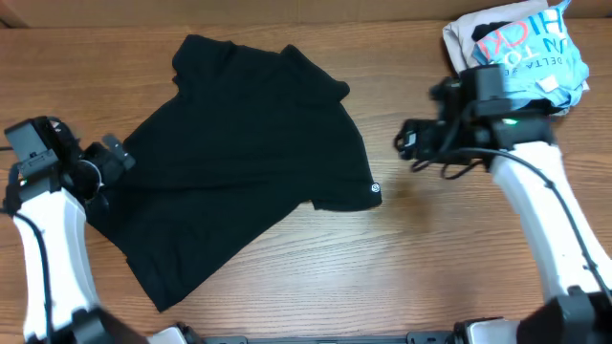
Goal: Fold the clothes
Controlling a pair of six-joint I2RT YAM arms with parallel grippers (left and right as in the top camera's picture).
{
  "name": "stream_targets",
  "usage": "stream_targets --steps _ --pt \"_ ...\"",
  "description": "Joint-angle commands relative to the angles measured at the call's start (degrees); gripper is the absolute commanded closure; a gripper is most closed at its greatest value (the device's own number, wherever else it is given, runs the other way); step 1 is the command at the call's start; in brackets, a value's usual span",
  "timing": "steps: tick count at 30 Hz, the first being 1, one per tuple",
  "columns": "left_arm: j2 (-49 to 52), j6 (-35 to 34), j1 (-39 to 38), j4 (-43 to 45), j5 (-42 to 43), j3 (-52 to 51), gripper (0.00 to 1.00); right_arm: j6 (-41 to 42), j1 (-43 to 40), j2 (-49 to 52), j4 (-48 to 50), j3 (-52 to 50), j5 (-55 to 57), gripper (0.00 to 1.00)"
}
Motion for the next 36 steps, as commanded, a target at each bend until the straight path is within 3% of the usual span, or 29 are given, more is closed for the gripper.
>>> stream_targets --steps 1,6,16,25,36 --pt "-3.9 2.7 -4.1 -7.1 4.5 0.8 0.01 2.2 3.2 4.0 0.1 1.0 4.4 0.17" --pt "-5.6 2.2 -10.3 -17.2 4.3 0.5 0.0 3.5 5.4 9.7 -0.1 1.0 4.2 0.2" --pt "-5.7 -2.2 -18.7 -21.8 4.5 -7.0 0.0 3.4 8.4 15.2 0.7 0.0 4.2 0.21" --pt "-6.1 -12.8 -19.0 -21.8 -2.1 -16.2 0.0 3.4 8.7 15.2 5.5 -6.5 4.4 0.21" --pt "-17.3 -35.4 -18.9 -17.7 -10.4 -31.6 0.08 3.4 8.7 15.2 6.9 -7.6 5.3 0.2"
